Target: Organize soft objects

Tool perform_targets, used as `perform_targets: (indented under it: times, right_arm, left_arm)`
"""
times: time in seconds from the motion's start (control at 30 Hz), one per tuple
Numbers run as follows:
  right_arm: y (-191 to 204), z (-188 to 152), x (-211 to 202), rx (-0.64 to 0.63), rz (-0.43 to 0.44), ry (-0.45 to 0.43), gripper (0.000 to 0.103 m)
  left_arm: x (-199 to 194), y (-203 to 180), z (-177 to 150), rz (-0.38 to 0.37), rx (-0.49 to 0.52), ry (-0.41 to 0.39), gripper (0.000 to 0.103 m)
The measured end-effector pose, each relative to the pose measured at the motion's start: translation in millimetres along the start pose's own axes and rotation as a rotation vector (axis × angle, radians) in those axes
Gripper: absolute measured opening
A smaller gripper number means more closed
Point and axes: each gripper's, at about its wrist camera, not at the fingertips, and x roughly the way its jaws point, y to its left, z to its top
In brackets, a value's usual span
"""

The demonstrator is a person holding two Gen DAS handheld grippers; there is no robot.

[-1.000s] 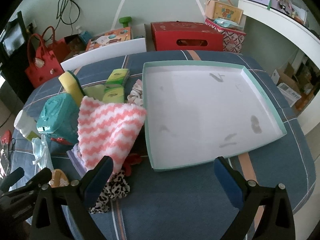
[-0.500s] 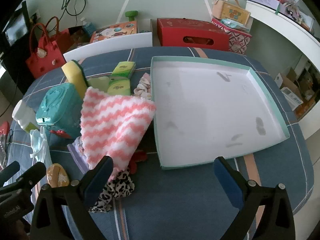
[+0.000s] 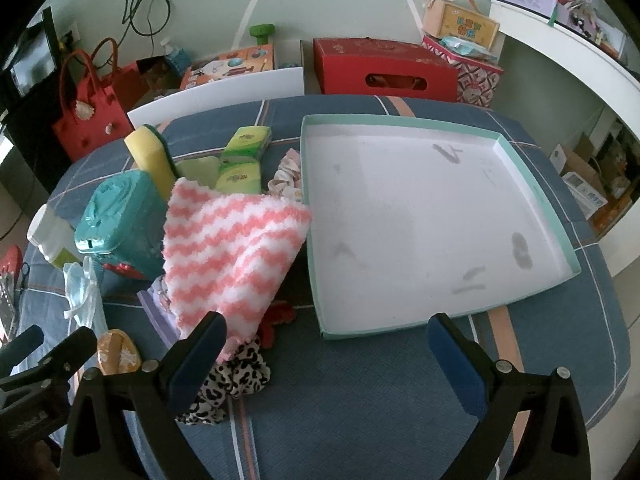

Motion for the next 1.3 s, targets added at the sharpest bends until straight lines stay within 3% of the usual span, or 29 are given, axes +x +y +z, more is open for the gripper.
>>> perform_targets:
  times: [0.83, 1.13, 1.3]
  right_arm:
    - [-4, -2, -4, 0.031, 0.078, -0.008, 0.102]
    - [-1, -2, -2, 0.024, 0.09, -0.003, 0.102]
    - [10, -3, 1, -0.012, 0.143, 0.009, 0.102]
  left_arm:
    - [12, -1, 1, 0.086, 0.014, 0.024, 0.103]
    - [18, 6, 2, 0.081, -0.006, 0.039, 0.103]
    - [30, 12, 2, 0.081, -0.018, 0.075, 0.103]
